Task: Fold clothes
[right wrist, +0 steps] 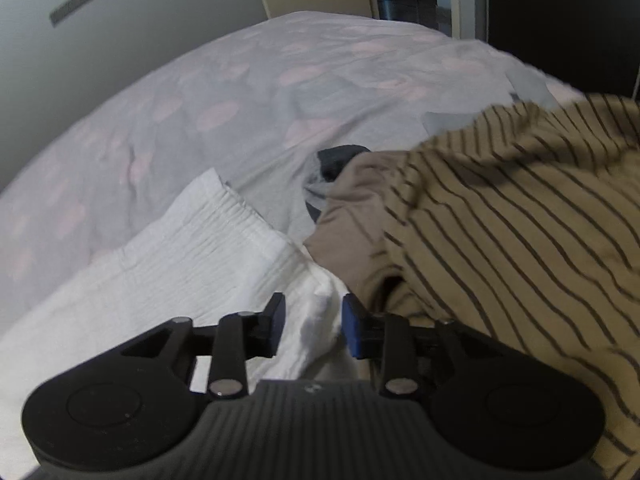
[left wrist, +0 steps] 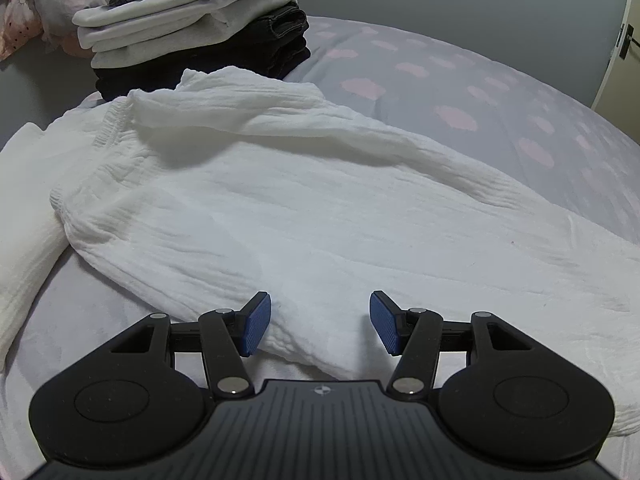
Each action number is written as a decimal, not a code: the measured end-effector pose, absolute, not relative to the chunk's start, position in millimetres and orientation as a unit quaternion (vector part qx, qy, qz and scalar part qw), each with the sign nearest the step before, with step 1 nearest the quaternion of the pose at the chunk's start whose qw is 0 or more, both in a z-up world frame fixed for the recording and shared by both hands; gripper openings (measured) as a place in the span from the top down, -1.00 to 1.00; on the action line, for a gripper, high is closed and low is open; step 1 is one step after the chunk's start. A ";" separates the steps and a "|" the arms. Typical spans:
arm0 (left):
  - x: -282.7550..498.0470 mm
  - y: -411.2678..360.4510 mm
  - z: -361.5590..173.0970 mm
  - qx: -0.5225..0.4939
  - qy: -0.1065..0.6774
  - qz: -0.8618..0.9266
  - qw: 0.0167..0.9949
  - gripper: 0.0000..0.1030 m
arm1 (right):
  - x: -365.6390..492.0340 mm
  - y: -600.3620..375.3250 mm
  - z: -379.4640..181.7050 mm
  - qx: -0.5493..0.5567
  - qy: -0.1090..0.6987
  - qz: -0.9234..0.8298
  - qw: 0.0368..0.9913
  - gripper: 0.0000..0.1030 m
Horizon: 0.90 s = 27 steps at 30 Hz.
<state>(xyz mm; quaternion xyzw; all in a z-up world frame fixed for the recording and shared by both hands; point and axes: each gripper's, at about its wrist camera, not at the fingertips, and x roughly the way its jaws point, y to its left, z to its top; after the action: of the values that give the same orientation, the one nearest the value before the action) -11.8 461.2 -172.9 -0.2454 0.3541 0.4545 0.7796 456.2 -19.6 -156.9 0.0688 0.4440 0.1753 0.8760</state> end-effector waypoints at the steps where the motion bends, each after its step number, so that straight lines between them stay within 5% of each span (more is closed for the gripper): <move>1: -10.8 461.0 -173.4 -0.243 0.356 0.455 0.779 -0.27 | 455.6 -25.3 -158.9 0.085 0.449 0.182 0.871 0.07; 7: -8.9 460.6 -176.5 -0.234 0.363 0.457 0.778 -0.27 | 467.2 -22.4 -186.4 0.106 0.465 0.165 0.863 0.02; 13: -15.0 465.9 -175.7 -0.246 0.353 0.467 0.772 -0.27 | 476.5 -7.8 -197.5 0.105 0.463 0.147 0.868 0.75; 27: -28.7 471.6 -164.3 -0.269 0.327 0.465 0.778 -0.13 | 420.5 93.2 -105.9 0.053 0.391 0.282 0.875 0.79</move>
<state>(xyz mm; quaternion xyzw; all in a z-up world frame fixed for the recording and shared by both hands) -28.7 471.6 -164.3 -0.2686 0.3267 0.4654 0.7775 420.5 93.2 -105.9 0.0530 0.3907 0.2823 0.8746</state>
